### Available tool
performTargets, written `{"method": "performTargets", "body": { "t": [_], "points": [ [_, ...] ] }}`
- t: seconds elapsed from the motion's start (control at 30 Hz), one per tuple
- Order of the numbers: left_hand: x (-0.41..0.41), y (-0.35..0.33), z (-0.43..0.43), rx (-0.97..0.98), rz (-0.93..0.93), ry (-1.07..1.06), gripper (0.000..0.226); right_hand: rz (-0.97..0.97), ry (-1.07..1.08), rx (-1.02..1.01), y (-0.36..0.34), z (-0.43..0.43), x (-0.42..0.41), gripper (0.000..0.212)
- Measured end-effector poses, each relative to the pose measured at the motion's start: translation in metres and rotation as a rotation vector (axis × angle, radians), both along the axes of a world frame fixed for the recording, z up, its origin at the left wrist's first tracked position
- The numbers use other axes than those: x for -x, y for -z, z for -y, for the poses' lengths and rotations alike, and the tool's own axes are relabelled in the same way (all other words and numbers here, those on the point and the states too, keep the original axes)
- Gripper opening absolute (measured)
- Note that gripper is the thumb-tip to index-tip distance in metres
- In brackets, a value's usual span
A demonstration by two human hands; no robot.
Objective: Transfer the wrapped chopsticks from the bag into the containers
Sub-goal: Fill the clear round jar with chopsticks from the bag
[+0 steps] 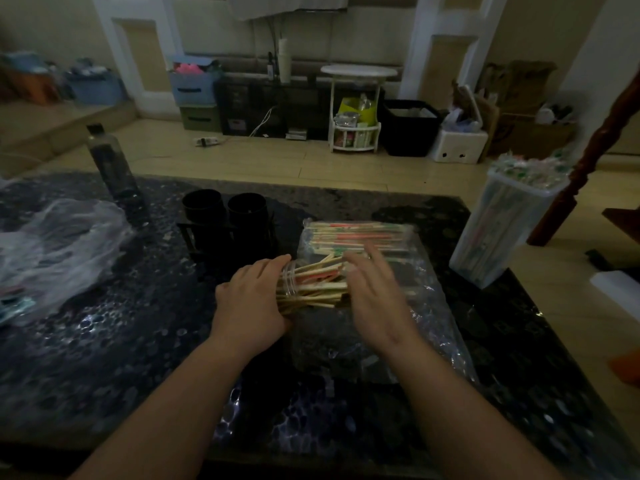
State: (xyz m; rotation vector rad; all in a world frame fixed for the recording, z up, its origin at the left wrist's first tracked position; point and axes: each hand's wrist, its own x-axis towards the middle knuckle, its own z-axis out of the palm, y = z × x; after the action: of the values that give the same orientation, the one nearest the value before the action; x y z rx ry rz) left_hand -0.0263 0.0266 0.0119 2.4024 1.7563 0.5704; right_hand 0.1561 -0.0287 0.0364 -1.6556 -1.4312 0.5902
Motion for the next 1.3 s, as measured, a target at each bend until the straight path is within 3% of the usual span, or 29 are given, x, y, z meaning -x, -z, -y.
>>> {"method": "performTargets", "body": {
  "t": [0.1, 0.23, 0.33, 0.47, 0.53, 0.6, 0.73, 0.97, 1.03, 1.2, 1.3],
  "points": [
    [0.001, 0.001, 0.000, -0.019, -0.015, -0.005, 0.096, 0.171, -0.012, 0.021, 0.006, 0.001, 0.003, 0.045],
    [-0.001, -0.001, 0.002, -0.032, 0.007, 0.011, 0.097, 0.070, 0.096, -0.071, 0.002, -0.001, 0.001, 0.049],
    [-0.002, 0.000, 0.003, -0.059, -0.013, 0.010, 0.096, 0.073, 0.011, -0.015, 0.004, -0.001, 0.000, 0.049],
    [0.002, -0.001, 0.002, -0.031, -0.043, 0.005, 0.101, -0.216, -0.074, -0.044, 0.000, 0.003, -0.010, 0.042],
    [0.002, -0.003, 0.001, -0.014, -0.022, -0.003, 0.100, -0.374, -0.017, -0.054, -0.001, 0.000, -0.018, 0.036],
    [0.002, -0.005, 0.001, 0.005, 0.010, -0.029, 0.101, -0.403, 0.116, 0.001, -0.002, -0.007, -0.028, 0.034],
    [0.003, -0.007, 0.000, 0.047, 0.022, -0.082, 0.107, -0.257, 0.114, 0.335, 0.008, -0.012, -0.043, 0.023],
    [0.003, -0.005, -0.003, 0.082, 0.087, -0.140, 0.109, 0.533, -0.202, 0.771, 0.024, -0.001, -0.041, 0.012],
    [0.004, -0.005, -0.003, 0.078, 0.106, -0.154, 0.110, 0.606, -0.180, 0.858, 0.039, -0.003, -0.037, 0.034],
    [0.005, -0.006, -0.006, 0.089, 0.114, -0.191, 0.111, 0.393, -0.095, 0.814, 0.059, -0.004, -0.027, 0.066],
    [0.005, -0.007, -0.007, 0.098, 0.119, -0.199, 0.111, 0.133, -0.026, 0.607, 0.065, -0.009, -0.018, 0.056]
  ]
}}
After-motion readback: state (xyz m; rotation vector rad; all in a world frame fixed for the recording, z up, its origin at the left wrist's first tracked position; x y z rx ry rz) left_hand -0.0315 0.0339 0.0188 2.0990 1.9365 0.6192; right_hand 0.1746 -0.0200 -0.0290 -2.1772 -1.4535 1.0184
